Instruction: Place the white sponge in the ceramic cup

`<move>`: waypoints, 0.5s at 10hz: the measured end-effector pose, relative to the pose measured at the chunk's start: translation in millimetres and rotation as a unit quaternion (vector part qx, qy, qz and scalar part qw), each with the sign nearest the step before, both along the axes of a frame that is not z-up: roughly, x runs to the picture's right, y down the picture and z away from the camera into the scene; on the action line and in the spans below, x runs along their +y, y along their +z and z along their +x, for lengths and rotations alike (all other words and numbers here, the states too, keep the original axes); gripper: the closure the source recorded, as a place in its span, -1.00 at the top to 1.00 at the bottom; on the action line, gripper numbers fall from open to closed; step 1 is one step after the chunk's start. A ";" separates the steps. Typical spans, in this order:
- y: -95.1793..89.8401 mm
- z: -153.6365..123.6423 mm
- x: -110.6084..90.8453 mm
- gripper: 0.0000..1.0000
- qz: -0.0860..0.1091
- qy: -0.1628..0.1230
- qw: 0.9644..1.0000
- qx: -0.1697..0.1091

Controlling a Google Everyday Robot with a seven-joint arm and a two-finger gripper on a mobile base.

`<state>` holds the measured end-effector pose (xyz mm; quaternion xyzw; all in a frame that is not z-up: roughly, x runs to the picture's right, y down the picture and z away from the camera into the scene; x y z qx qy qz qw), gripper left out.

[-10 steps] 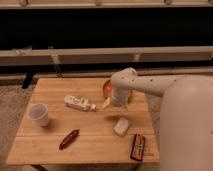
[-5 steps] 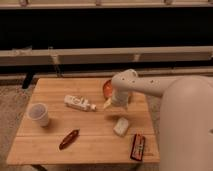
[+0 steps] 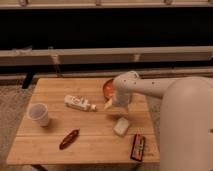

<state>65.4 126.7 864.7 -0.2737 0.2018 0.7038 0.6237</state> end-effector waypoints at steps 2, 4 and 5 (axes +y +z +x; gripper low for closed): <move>0.9 0.9 0.2 0.60 0.001 0.002 1.000 0.001; 0.0 4.5 4.5 0.60 -0.001 -0.008 1.000 -0.001; -0.7 6.2 8.6 0.60 -0.002 -0.015 1.000 -0.003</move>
